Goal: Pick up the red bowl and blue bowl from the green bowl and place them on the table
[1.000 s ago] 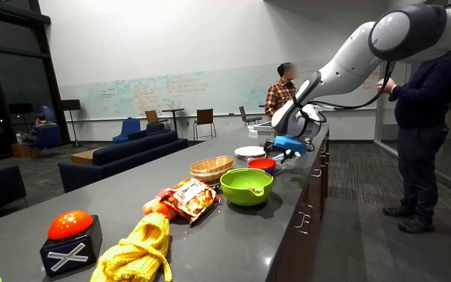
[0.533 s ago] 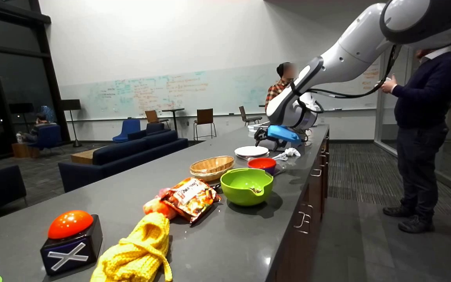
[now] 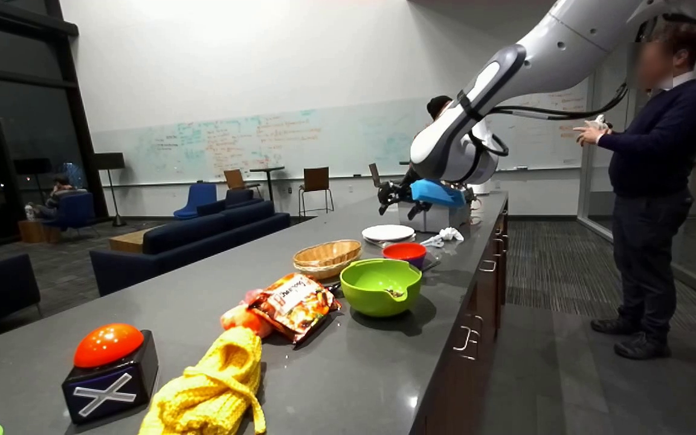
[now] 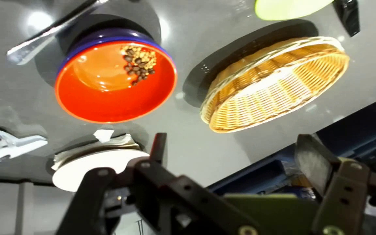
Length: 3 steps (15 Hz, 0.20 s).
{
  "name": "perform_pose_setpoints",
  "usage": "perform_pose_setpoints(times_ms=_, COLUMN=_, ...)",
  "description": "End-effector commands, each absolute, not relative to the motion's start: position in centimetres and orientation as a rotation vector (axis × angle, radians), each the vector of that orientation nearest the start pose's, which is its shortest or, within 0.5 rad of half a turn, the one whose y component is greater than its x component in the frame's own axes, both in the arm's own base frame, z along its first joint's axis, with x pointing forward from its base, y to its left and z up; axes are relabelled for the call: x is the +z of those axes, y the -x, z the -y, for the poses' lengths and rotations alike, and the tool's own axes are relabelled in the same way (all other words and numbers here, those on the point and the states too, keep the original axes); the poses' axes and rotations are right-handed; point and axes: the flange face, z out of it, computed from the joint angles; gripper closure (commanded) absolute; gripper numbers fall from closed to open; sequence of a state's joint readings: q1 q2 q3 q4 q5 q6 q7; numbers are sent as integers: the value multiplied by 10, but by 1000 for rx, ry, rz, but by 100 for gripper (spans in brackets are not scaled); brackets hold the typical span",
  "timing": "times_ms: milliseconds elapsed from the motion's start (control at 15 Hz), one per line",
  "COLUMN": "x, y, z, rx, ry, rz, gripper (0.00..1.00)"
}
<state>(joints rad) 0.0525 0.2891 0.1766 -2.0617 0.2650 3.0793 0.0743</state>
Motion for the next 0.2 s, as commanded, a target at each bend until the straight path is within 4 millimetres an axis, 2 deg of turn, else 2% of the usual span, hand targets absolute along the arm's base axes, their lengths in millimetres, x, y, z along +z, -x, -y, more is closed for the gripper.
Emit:
perform_pose_setpoints(times_ms=0, x=384, y=-616, z=-125, rx=-996, ry=2700, rz=-138, gripper=0)
perform_pose_setpoints(times_ms=133, x=389, y=-605, z=-133, rx=-1004, ry=2698, rz=-100, gripper=0)
